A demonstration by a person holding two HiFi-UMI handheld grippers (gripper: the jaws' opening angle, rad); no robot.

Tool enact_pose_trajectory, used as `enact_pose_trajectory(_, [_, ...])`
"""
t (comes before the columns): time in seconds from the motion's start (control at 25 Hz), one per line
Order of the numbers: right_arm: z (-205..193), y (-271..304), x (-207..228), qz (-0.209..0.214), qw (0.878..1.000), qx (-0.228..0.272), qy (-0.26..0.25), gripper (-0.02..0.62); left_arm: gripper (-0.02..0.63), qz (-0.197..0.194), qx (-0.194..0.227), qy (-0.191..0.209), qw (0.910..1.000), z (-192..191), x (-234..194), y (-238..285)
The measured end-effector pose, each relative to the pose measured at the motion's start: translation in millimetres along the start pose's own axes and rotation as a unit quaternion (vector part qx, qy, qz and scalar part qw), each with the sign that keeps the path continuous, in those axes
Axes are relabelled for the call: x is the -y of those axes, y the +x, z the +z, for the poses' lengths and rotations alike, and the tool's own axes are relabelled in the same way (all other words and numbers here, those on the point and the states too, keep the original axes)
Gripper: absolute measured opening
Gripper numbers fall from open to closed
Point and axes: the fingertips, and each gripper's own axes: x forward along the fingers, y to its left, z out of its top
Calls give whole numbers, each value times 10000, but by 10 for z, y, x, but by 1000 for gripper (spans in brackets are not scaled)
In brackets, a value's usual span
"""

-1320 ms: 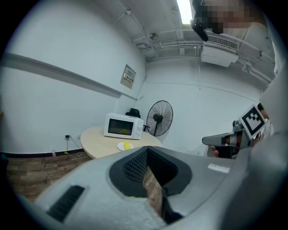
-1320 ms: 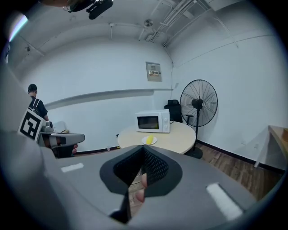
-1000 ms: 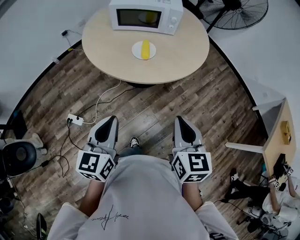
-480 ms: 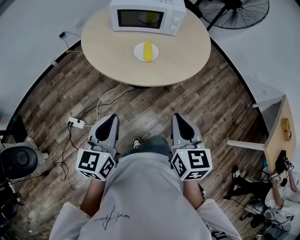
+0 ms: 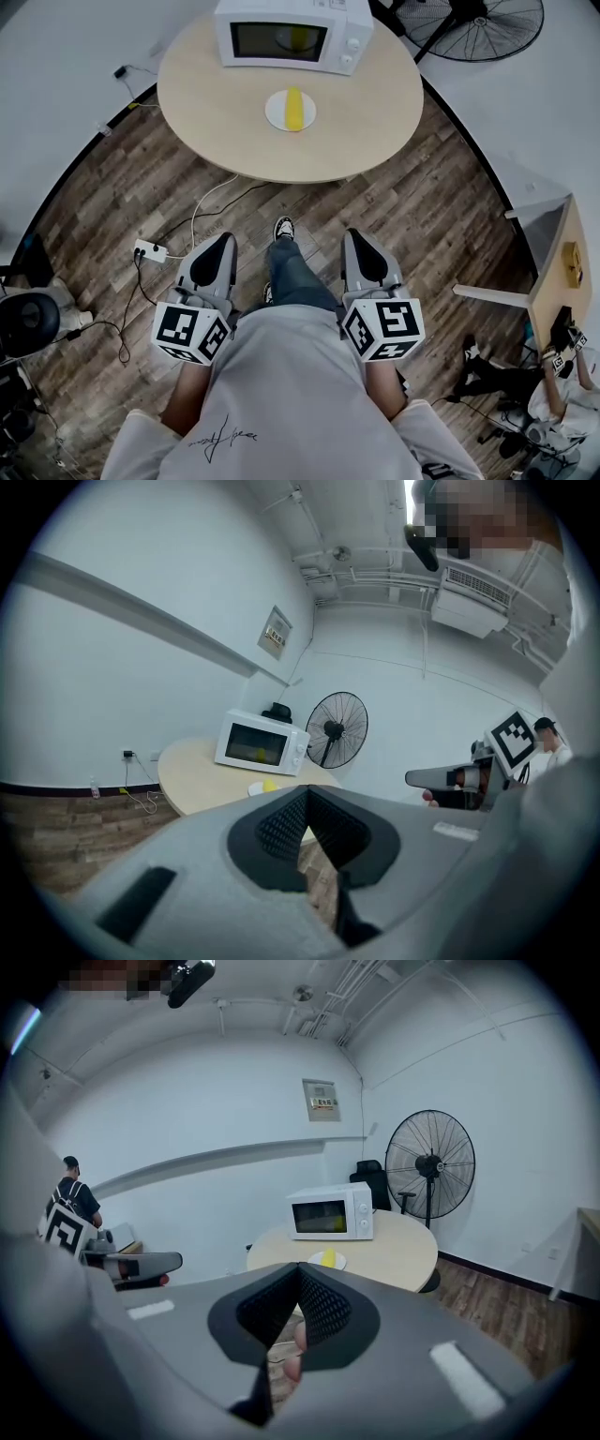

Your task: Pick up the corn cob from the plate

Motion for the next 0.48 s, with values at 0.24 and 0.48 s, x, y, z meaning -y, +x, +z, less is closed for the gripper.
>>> enact_pose_trajectory(0.24, [276,485,137,126,9999,67,20,12,-2,109,37,13,9999,232,-187,371])
enact_pose_trajectory(0.48, [421,1024,213,397,9985,-33,377,12,-2,146,10,-6,9999,431,-445,780])
